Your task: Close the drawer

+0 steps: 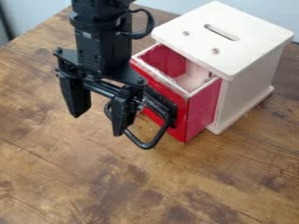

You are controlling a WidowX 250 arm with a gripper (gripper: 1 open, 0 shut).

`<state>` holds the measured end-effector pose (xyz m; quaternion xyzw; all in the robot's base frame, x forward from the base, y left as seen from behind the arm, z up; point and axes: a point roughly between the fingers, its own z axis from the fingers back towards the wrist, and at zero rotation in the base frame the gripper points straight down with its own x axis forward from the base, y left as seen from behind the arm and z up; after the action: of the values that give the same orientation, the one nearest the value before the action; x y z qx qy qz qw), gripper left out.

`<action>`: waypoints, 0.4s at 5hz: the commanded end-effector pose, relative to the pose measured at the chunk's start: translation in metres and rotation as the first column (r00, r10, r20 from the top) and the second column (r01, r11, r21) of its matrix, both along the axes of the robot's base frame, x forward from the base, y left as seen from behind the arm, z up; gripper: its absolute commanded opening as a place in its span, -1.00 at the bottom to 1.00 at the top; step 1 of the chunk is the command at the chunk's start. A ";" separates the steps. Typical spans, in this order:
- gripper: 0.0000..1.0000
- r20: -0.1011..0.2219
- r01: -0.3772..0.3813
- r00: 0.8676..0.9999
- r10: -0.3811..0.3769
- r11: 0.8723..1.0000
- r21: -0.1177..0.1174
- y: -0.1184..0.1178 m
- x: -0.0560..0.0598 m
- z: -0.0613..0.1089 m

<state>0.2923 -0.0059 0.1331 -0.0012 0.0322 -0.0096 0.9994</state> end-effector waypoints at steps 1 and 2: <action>1.00 0.164 -0.029 0.986 0.028 1.000 0.003 -0.002 -0.003 -0.012; 1.00 0.258 -0.051 0.965 0.050 0.999 -0.002 -0.003 0.006 -0.037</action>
<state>0.2935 -0.0054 0.0832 0.0008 -0.0729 0.0246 0.9970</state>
